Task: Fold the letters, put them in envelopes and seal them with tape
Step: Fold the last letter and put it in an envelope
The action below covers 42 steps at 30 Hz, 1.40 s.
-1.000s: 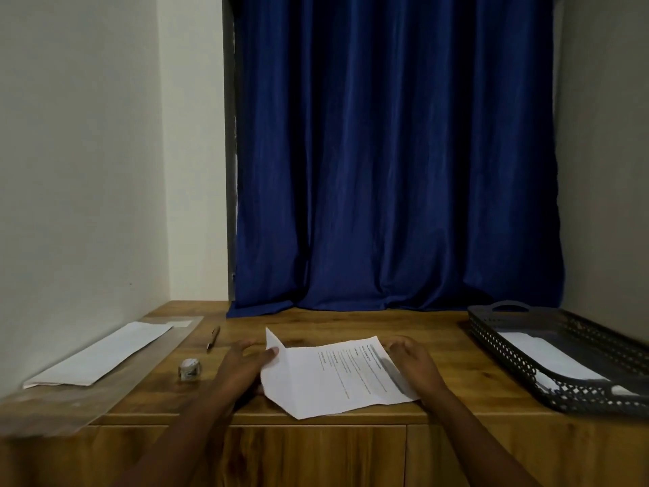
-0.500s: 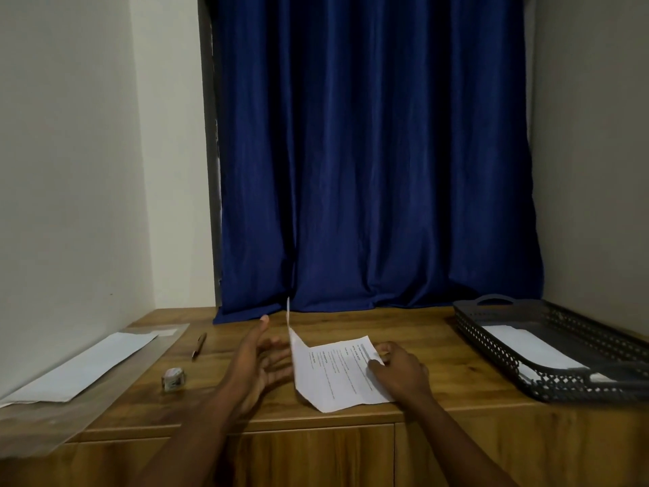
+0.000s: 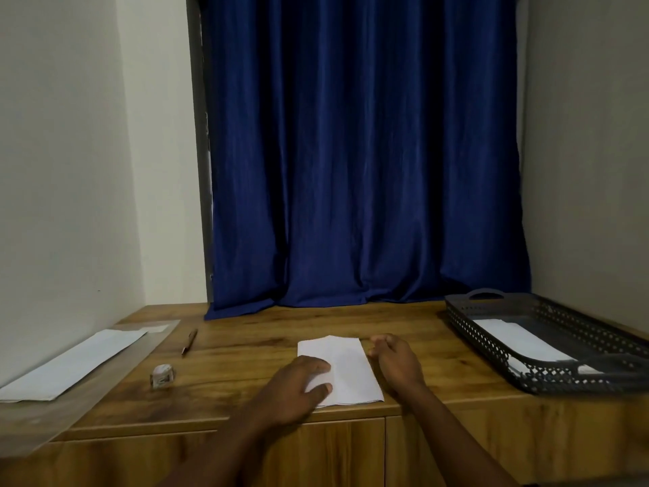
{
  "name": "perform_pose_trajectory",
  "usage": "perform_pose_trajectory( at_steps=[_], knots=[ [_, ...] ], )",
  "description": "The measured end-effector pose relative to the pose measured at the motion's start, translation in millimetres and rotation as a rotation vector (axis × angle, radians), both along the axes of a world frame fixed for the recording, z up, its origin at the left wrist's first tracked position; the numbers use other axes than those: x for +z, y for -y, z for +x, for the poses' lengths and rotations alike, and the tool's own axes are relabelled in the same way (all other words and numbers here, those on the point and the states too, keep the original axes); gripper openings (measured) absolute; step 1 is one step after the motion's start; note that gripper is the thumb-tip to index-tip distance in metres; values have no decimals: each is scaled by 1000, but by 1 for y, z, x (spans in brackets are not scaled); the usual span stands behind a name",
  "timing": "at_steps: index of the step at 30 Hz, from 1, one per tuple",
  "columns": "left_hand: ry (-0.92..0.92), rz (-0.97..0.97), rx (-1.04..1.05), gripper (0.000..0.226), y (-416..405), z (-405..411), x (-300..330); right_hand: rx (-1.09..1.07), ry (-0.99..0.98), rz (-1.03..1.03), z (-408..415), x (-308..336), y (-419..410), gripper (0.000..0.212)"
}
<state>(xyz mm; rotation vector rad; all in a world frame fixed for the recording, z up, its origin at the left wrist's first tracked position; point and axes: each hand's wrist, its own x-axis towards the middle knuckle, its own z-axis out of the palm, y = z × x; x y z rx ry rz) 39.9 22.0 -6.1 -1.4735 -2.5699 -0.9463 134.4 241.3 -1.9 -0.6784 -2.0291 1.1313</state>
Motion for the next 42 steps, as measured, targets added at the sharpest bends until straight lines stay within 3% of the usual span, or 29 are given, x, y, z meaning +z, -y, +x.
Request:
perform_pose_trajectory(
  at_steps=[6,12,16,20,24,28,32,38,42],
  knots=[
    [-107,-227,-20,44,4,-9,12,251,152,218,-4,-8,2,30],
    [-200,-374,161,45,18,-26,25,227,247,508,-2,-10,8,41],
    [-187,-340,291,50,28,-34,24,280,229,754,5,-15,16,36],
    [-177,-235,441,62,35,-40,21,335,214,743,14,-9,24,18],
    [-182,-138,513,54,41,-41,21,405,188,731,15,-4,29,26],
    [-223,-44,489,51,38,-32,18,351,161,758,7,4,38,34],
    [-207,-150,391,64,26,-22,11,340,21,690,-12,21,73,32],
    [-182,-517,296,76,26,-29,-5,510,552,802,-41,13,119,55],
    [-152,-491,320,72,24,-28,-4,541,682,688,-45,14,104,60]
  ],
)
